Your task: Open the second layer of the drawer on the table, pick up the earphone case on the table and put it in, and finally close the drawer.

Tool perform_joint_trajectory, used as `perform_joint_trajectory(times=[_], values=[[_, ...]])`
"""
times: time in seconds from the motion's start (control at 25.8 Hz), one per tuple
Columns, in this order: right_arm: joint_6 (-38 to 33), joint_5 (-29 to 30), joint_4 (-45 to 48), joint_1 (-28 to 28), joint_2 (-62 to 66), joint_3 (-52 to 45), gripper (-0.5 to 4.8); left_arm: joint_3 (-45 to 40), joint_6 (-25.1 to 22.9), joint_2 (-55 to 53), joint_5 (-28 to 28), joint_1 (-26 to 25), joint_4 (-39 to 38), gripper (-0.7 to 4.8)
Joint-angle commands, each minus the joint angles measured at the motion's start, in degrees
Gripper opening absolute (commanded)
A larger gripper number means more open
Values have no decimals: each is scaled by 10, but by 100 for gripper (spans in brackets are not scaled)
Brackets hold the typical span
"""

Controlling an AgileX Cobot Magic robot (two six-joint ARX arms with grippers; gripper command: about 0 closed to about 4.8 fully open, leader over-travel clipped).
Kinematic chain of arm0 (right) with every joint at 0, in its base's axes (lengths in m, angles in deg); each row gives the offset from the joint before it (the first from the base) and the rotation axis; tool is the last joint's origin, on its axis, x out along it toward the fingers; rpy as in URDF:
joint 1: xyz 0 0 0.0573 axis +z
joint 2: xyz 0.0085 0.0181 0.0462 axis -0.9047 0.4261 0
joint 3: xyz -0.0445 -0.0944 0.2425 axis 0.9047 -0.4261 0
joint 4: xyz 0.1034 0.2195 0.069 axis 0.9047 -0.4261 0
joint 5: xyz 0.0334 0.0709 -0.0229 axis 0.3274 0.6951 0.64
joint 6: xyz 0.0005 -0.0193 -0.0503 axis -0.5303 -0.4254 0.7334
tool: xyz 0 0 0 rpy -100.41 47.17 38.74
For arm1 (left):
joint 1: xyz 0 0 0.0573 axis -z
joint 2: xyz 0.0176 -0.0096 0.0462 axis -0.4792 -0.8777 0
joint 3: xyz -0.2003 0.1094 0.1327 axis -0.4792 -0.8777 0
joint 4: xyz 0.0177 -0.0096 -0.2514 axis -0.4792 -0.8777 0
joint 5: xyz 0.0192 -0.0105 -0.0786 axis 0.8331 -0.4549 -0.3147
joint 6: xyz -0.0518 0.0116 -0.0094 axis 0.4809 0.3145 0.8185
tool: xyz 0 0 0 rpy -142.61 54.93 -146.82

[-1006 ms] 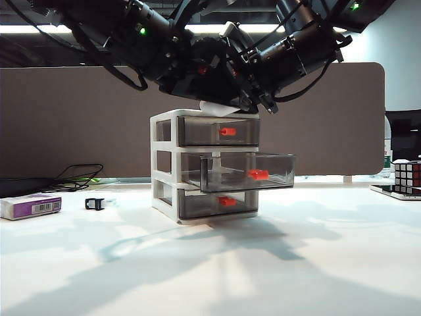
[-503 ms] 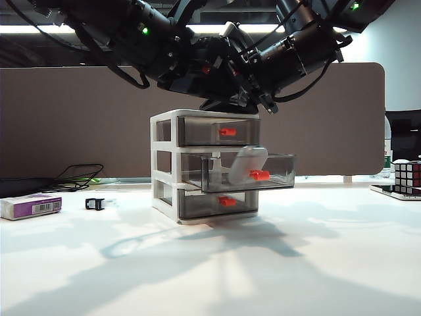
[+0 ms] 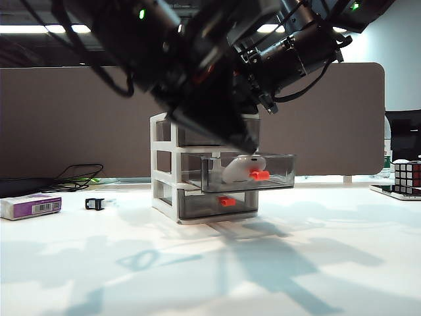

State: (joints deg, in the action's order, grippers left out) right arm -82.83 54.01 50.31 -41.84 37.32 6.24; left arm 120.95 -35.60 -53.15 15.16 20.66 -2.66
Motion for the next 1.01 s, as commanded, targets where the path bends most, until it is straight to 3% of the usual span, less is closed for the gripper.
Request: perform_joint_trajectory(times=[0.04,0.39,0.74,1.01], values=[[-6,-5,-59,2,13,-16,-5,1,5,-23,-2,-26,27,-5],[-5,-5,-58,2,13,-16,-5,1,17,-70,0,-44,90,-5],[-4,-5,-58,2,13,-16,-5,1,34,-89,171,-43,185,-5],[-4,-5,-58,2,13,-16,-5,1,43,-89,234,-43,222,-5]])
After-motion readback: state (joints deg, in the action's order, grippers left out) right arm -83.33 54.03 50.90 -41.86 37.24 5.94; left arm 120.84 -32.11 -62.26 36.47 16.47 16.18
